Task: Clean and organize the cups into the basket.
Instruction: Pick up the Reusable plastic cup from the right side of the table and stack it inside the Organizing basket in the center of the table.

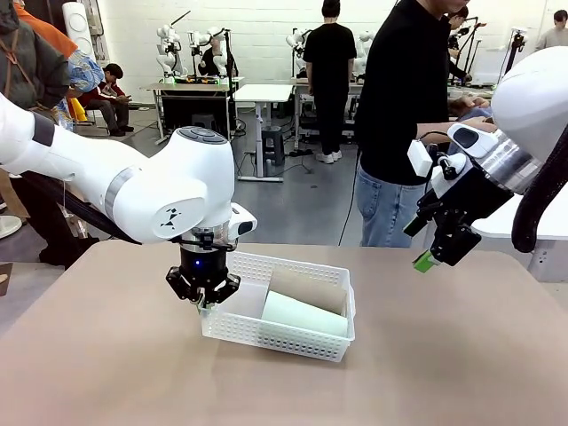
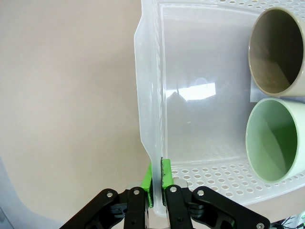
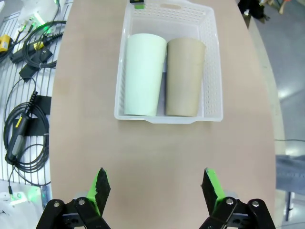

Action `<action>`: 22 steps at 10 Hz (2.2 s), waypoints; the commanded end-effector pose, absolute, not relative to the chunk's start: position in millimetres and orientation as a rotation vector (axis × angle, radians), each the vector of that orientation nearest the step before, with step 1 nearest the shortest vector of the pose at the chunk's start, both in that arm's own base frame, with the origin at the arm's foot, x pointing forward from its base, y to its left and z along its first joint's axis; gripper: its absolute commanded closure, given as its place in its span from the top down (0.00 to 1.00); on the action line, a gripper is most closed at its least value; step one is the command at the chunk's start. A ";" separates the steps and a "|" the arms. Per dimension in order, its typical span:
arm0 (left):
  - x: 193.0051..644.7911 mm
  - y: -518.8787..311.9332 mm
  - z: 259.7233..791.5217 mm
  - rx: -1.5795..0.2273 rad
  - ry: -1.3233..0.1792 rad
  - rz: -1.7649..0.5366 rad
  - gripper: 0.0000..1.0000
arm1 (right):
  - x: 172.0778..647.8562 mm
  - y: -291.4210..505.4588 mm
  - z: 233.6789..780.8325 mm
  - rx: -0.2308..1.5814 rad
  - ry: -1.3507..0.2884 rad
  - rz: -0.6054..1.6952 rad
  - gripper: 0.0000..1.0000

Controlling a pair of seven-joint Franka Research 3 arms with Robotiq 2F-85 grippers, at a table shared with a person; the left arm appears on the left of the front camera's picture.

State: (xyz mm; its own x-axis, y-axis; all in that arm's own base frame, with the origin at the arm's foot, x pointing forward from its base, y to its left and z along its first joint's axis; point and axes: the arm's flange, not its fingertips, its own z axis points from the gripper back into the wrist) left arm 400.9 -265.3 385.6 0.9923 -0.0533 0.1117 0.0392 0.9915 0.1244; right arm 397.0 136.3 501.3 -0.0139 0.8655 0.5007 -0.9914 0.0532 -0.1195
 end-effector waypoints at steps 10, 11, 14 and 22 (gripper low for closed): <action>400.9 -263.2 387.2 0.127 -0.126 -0.051 0.00 | 399.0 -1.1 510.0 0.660 -0.937 1.542 1.00; 400.9 -263.2 387.2 0.127 -0.126 -0.051 0.00 | 404.1 -35.9 503.0 0.735 -1.034 1.458 1.00; 400.9 -263.2 387.2 0.127 -0.126 -0.051 0.00 | 420.4 -99.7 450.0 0.833 -1.121 1.312 1.00; 400.9 -263.2 387.2 0.127 -0.126 -0.051 0.00 | 423.7 -93.1 397.9 0.826 -0.721 1.198 1.00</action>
State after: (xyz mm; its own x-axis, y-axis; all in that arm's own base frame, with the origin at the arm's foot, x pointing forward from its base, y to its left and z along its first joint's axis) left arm 400.9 -265.3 386.0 0.9922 -0.0534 0.1126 0.0392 0.9915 0.1244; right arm 430.2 -98.9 387.5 0.1749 0.4532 0.8741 -0.9824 0.1395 0.1242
